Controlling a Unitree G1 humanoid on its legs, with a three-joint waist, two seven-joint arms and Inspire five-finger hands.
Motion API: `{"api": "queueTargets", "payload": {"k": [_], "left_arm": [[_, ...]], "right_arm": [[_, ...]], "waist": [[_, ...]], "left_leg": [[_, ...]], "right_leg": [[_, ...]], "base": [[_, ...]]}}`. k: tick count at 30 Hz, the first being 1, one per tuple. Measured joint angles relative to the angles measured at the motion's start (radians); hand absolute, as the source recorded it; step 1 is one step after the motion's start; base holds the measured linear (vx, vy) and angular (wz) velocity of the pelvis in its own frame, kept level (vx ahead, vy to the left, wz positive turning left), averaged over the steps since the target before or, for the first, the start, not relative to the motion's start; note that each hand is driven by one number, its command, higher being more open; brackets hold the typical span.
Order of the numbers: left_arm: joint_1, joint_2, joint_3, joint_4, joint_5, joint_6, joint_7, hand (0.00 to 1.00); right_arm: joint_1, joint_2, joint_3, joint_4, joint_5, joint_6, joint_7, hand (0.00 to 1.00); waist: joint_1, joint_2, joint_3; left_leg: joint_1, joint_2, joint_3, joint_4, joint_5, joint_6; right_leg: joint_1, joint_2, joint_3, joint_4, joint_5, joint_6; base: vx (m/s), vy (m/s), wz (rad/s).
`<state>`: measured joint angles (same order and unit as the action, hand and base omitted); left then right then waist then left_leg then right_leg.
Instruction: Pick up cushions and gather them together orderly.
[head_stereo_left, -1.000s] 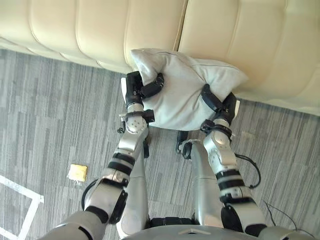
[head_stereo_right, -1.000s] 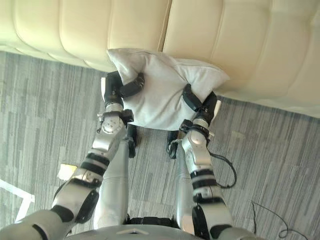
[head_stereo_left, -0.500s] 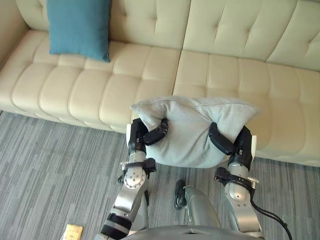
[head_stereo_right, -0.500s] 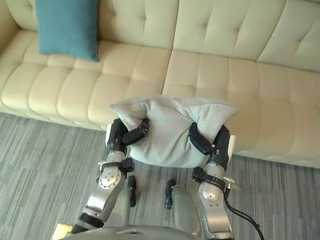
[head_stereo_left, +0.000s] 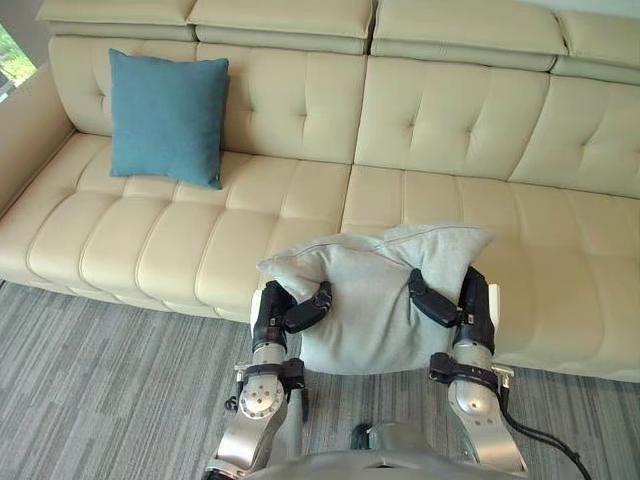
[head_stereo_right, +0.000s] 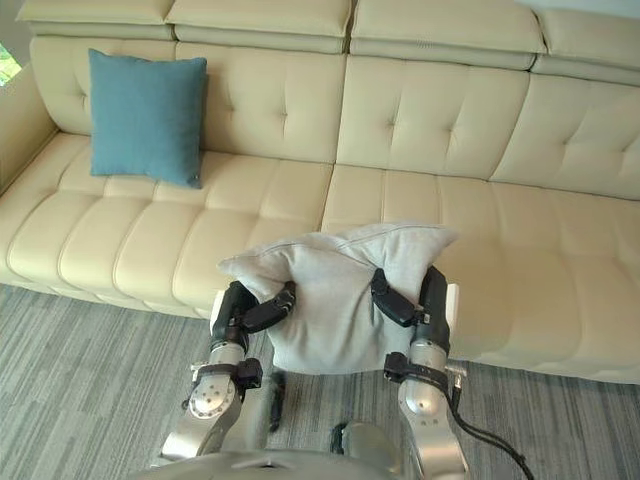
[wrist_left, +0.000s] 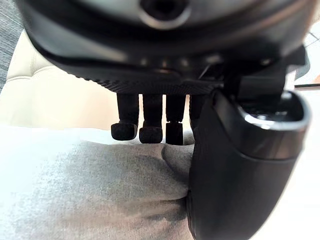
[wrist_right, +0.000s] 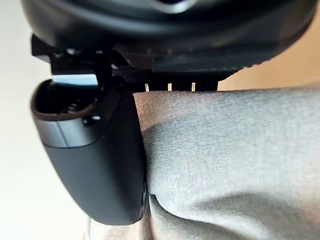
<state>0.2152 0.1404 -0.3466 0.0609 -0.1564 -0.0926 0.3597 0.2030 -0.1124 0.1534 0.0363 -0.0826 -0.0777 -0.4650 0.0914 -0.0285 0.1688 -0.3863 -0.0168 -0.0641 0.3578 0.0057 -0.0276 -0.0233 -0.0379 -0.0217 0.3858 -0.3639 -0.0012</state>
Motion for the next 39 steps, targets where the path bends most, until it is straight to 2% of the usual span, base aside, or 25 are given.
{"api": "queueTargets", "payload": {"k": [1,3,4,5,6,7,8,9,10,12,13,14,15,18,21,22,29,31,37,39], "left_arm": [[0.000,0.005,0.001,0.000,0.000,0.006,0.002,0.00],[0.001,0.007,0.002,0.000,0.000,0.007,0.003,0.00],[0.002,0.013,0.003,0.000,0.000,0.007,0.003,0.00],[0.005,0.025,0.006,0.000,0.000,0.008,0.002,0.00],[0.006,0.034,0.007,0.000,0.000,0.009,0.002,0.00],[0.007,0.043,0.007,0.000,0.002,0.010,0.001,0.00],[0.009,0.043,0.008,0.000,0.005,0.010,0.001,0.00],[0.008,0.043,0.010,0.000,0.012,0.009,0.001,0.00],[0.005,0.044,0.011,-0.001,0.013,0.007,0.001,0.00],[0.006,0.053,0.016,-0.001,0.013,0.008,0.001,0.00],[0.008,0.056,0.016,-0.001,0.013,0.009,-0.001,0.00],[0.009,0.070,0.016,-0.002,0.013,0.008,-0.009,0.00],[0.007,0.054,0.016,0.012,0.013,0.021,-0.013,0.00],[0.016,0.049,0.010,0.012,0.014,0.024,-0.023,0.00],[0.004,0.049,0.010,0.011,0.014,0.026,-0.026,0.00],[0.004,0.049,0.010,0.011,0.014,0.029,-0.026,0.00],[-0.068,0.043,0.010,0.011,0.037,0.031,-0.014,0.00],[-0.146,0.068,0.011,0.011,0.049,0.031,0.011,0.00],[-0.284,0.100,0.020,0.011,0.058,0.031,0.078,0.00],[-0.359,0.108,0.022,0.015,0.072,0.031,0.120,0.00]], "right_arm": [[0.000,0.012,0.005,0.004,0.000,0.019,0.002,0.00],[0.001,0.011,0.012,0.005,0.000,0.021,0.007,0.00],[-0.001,0.007,0.014,0.010,0.000,0.021,0.012,0.00],[-0.015,0.005,0.015,0.036,-0.001,0.021,0.024,0.00],[-0.022,0.006,0.015,0.055,-0.004,0.021,0.029,0.00],[-0.029,0.006,0.016,0.083,-0.005,0.021,0.035,0.00],[-0.030,0.005,0.016,0.099,-0.005,0.021,0.040,0.00],[-0.030,0.005,0.019,0.103,-0.005,0.021,0.041,0.00],[-0.031,0.005,0.022,0.103,-0.005,0.021,0.041,0.00],[-0.036,0.005,0.026,0.103,-0.005,0.021,0.045,0.00],[-0.035,0.004,0.026,0.104,-0.006,0.021,0.046,0.00],[-0.035,0.007,0.027,0.104,-0.006,0.021,0.049,0.00],[-0.045,-0.005,0.026,0.128,-0.007,0.021,0.052,0.00],[-0.037,-0.021,0.025,0.137,-0.009,0.024,0.055,0.00],[-0.035,-0.018,0.019,0.132,-0.010,0.025,0.055,0.00],[-0.034,-0.016,0.017,0.130,-0.011,0.027,0.055,0.00],[-0.032,-0.001,-0.010,0.031,-0.017,0.035,0.040,0.00],[-0.086,0.003,-0.011,0.026,-0.024,0.035,0.018,0.00],[-0.238,0.016,-0.004,0.032,-0.045,0.037,-0.035,0.00],[-0.358,0.014,0.000,0.078,-0.065,0.037,-0.082,0.00]], "waist": [[0.000,-0.014,-0.019],[0.007,-0.019,-0.022],[0.006,-0.022,-0.023],[0.006,-0.022,-0.022],[0.003,-0.022,-0.021],[-0.009,-0.022,-0.021],[-0.019,-0.018,-0.024],[-0.025,-0.015,-0.027],[-0.031,-0.015,-0.029],[-0.049,-0.022,-0.033],[-0.054,-0.030,-0.038],[-0.056,-0.072,-0.049],[-0.061,-0.049,-0.053],[-0.058,-0.013,-0.067],[-0.057,-0.012,-0.069],[-0.056,-0.012,-0.069],[-0.044,-0.006,-0.077],[-0.042,-0.006,-0.077],[-0.037,-0.005,-0.075],[-0.034,-0.005,-0.062]], "left_leg": [[-0.013,-0.012,0.030,0.059,-0.046,0.029],[-0.003,-0.019,0.064,0.098,-0.081,0.052],[0.035,-0.028,0.091,0.098,-0.107,0.070],[0.113,-0.031,0.109,0.067,-0.140,0.082],[0.161,-0.029,0.109,0.041,-0.152,0.083],[0.228,-0.025,0.109,0.009,-0.159,0.089],[0.278,-0.012,0.108,-0.022,-0.160,0.090],[0.304,0.001,0.105,-0.041,-0.160,0.090],[0.319,0.013,0.103,-0.054,-0.160,0.090],[0.336,0.025,0.101,-0.067,-0.160,0.089],[0.336,0.022,0.101,-0.062,-0.162,0.080],[0.338,-0.011,0.093,-0.049,-0.179,0.053],[0.345,0.002,0.071,-0.043,-0.200,0.025],[0.348,0.049,0.049,-0.073,-0.199,0.018],[0.367,0.085,0.023,-0.164,-0.172,-0.024],[0.376,0.088,0.022,-0.176,-0.167,-0.027],[0.381,0.084,-0.013,-0.217,-0.142,-0.028],[0.366,0.081,-0.024,-0.229,-0.127,-0.029],[0.322,0.075,-0.029,-0.237,-0.100,-0.034],[0.271,0.069,-0.030,-0.233,-0.081,-0.038]], "right_leg": [[0.013,-0.023,0.011,-0.008,0.008,0.020],[0.020,-0.041,0.029,0.021,0.012,0.028],[0.009,-0.058,0.030,0.097,0.024,0.056],[-0.034,-0.081,0.018,0.264,0.071,0.129],[-0.062,-0.097,0.006,0.359,0.108,0.132],[-0.096,-0.123,-0.042,0.483,0.085,0.087],[-0.124,-0.133,-0.089,0.528,0.064,0.051],[-0.147,-0.132,-0.118,0.518,0.054,0.039],[-0.172,-0.127,-0.135,0.481,0.052,0.039],[-0.213,-0.119,-0.137,0.314,0.054,0.037],[-0.216,-0.112,-0.132,0.199,0.087,0.048],[-0.217,-0.121,-0.095,0.028,0.288,0.041],[-0.200,-0.102,-0.105,0.014,0.268,0.044],[-0.145,-0.046,-0.122,-0.118,0.319,0.024],[-0.111,0.001,-0.136,-0.235,0.374,0.001],[-0.103,0.005,-0.138,-0.244,0.376,-0.002],[-0.073,0.010,-0.165,-0.296,0.395,-0.001],[-0.073,0.009,-0.173,-0.330,0.418,-0.002],[-0.091,0.010,-0.178,-0.397,0.472,-0.009],[-0.135,0.006,-0.178,-0.409,0.499,-0.017]], "base": [[0.39,0.130,-0.32],[0.37,0.123,-0.33],[0.41,0.143,-0.54],[0.49,0.163,-0.58],[0.38,0.129,-0.48],[0.38,0.103,-0.19],[0.26,0.058,-0.08],[0.27,0.041,-0.01],[0.19,-0.014,0.05],[0.16,-0.056,0.10],[0.17,-0.150,0.11],[0.21,-0.209,0.12],[0.17,-0.183,0.07],[0.10,-0.137,-0.02],[0.06,-0.173,0.01],[0.05,-0.095,-0.01],[0.00,-0.019,0.14],[-0.03,0.011,0.11],[-0.04,0.000,0.04],[-0.12,-0.014,0.02]]}}
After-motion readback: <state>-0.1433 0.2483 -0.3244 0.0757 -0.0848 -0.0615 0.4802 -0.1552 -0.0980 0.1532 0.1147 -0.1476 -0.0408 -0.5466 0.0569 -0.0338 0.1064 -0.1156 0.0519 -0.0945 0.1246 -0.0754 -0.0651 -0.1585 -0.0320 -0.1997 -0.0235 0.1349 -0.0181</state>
